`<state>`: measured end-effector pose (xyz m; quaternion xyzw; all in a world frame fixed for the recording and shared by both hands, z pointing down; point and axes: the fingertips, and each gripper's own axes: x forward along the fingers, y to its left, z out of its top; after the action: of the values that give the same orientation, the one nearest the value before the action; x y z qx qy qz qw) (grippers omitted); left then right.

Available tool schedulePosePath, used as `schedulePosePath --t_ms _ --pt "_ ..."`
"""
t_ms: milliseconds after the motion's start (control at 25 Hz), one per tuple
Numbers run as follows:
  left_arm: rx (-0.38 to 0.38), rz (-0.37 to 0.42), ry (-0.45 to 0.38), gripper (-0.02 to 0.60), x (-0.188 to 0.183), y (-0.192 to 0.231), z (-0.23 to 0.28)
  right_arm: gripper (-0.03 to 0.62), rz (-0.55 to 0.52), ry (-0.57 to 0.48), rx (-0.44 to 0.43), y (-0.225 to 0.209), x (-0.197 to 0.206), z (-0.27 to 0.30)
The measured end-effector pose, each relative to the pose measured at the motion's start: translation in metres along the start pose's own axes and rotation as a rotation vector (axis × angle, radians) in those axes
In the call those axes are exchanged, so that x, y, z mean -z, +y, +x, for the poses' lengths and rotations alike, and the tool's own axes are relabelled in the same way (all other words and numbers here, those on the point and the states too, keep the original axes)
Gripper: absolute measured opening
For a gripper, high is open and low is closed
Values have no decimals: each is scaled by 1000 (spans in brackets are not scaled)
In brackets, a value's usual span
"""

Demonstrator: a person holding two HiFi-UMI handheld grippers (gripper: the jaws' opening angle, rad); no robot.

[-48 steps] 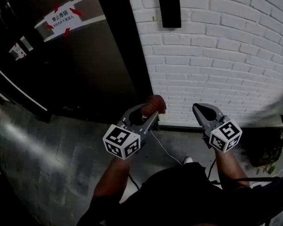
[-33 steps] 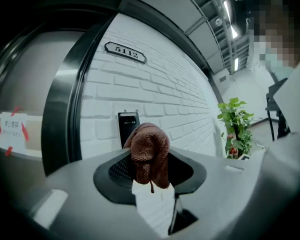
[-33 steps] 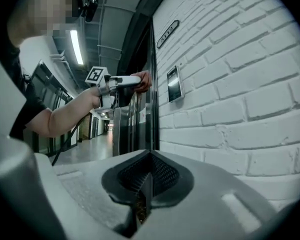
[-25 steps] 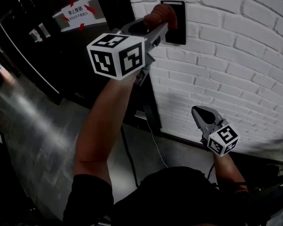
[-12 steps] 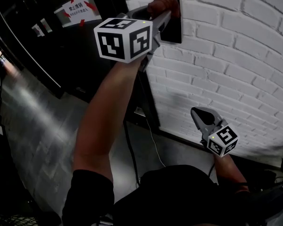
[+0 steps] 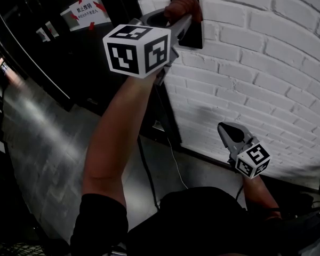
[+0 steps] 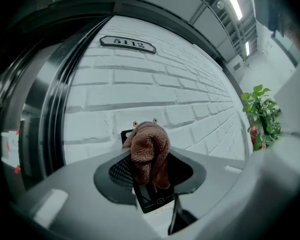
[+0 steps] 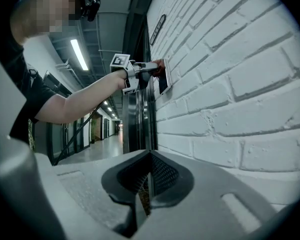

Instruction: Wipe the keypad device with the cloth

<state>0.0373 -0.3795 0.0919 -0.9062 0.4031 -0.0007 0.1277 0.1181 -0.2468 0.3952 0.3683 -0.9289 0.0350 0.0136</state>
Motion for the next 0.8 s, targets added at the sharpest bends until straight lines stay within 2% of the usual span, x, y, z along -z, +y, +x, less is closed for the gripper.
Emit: schedulePosePath --t_ms 800 --pt "9 -6 130 164 83 -20 -9 -9 17 8 13 7 13 -7"
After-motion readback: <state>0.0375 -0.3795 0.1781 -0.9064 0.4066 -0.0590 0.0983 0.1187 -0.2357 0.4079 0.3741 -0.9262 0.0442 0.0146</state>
